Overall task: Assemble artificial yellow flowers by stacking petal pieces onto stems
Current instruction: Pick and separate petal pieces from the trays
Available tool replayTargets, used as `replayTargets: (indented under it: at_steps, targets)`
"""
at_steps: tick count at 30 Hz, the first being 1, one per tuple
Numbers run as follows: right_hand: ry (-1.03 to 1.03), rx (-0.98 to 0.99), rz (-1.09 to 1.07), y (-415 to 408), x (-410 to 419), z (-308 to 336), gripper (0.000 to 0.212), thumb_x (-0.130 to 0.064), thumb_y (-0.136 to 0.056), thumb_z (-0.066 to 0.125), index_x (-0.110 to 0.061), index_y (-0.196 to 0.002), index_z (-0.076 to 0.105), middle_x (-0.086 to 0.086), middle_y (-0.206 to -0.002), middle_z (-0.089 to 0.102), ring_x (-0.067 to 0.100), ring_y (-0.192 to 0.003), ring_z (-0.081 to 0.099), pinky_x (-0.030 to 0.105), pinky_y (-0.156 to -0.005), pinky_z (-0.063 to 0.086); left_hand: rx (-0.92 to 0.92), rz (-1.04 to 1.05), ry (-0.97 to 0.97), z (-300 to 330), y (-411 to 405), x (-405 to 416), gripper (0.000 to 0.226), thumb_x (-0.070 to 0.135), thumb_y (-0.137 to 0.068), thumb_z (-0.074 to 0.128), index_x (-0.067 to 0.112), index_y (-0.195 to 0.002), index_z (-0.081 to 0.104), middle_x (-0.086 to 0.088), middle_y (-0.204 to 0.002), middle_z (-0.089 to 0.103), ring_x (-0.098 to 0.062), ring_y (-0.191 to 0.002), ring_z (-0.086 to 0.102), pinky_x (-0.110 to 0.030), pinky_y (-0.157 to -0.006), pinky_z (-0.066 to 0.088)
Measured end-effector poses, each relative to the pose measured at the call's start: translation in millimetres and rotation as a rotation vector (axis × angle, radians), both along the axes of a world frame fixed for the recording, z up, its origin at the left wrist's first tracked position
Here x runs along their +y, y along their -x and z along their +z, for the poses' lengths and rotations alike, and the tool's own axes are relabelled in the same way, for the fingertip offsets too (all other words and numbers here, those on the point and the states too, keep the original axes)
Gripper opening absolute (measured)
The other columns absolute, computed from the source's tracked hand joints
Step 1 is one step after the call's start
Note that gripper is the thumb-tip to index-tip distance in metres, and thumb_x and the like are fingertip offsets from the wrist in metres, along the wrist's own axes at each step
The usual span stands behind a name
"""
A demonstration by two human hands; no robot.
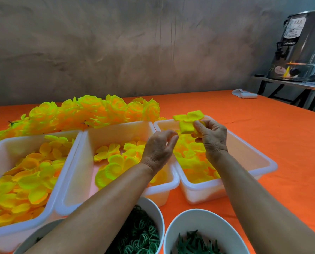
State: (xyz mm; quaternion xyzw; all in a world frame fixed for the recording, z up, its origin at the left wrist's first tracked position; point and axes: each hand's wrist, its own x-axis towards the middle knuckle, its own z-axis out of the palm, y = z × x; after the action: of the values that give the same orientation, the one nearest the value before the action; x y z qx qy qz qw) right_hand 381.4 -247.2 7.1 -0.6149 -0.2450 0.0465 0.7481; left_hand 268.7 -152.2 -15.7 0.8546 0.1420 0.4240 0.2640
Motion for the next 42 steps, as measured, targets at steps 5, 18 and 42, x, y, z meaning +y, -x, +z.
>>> replayTargets:
  at_steps: [5,18,42]
  targets:
    - [0.137,-0.097,0.043,4,3,-3,0.02,-0.01,-0.083,0.068,-0.013,-0.066,0.059,0.009,-0.055,0.059,0.009,-0.04,0.055,0.019,-0.04,0.04,-0.154,0.089,-0.077,6,4,4,0.024,0.02,-0.085,0.067,0.0,-0.1,0.064,-0.016,-0.092,0.061,-0.028,-0.074,0.058,-0.032,-0.066,0.046]
    - [0.138,-0.035,0.107,7,1,-1,0.016,-0.01,-0.086,0.064,-0.012,-0.07,0.061,0.002,-0.054,0.057,0.006,-0.037,0.052,0.017,-0.039,0.037,-0.021,0.028,-0.271,7,8,-1,0.015,0.015,-0.08,0.072,0.002,-0.088,0.073,-0.019,-0.095,0.063,-0.032,-0.078,0.061,-0.037,-0.065,0.052]
    - [0.126,-0.087,0.306,7,4,-7,0.029,-0.017,-0.084,0.069,-0.011,-0.06,0.054,-0.004,-0.046,0.056,0.008,-0.038,0.051,0.017,-0.038,0.039,0.009,0.062,-0.195,5,7,-1,0.026,0.03,-0.082,0.07,0.005,-0.089,0.068,-0.012,-0.086,0.063,-0.029,-0.073,0.059,-0.036,-0.065,0.047]
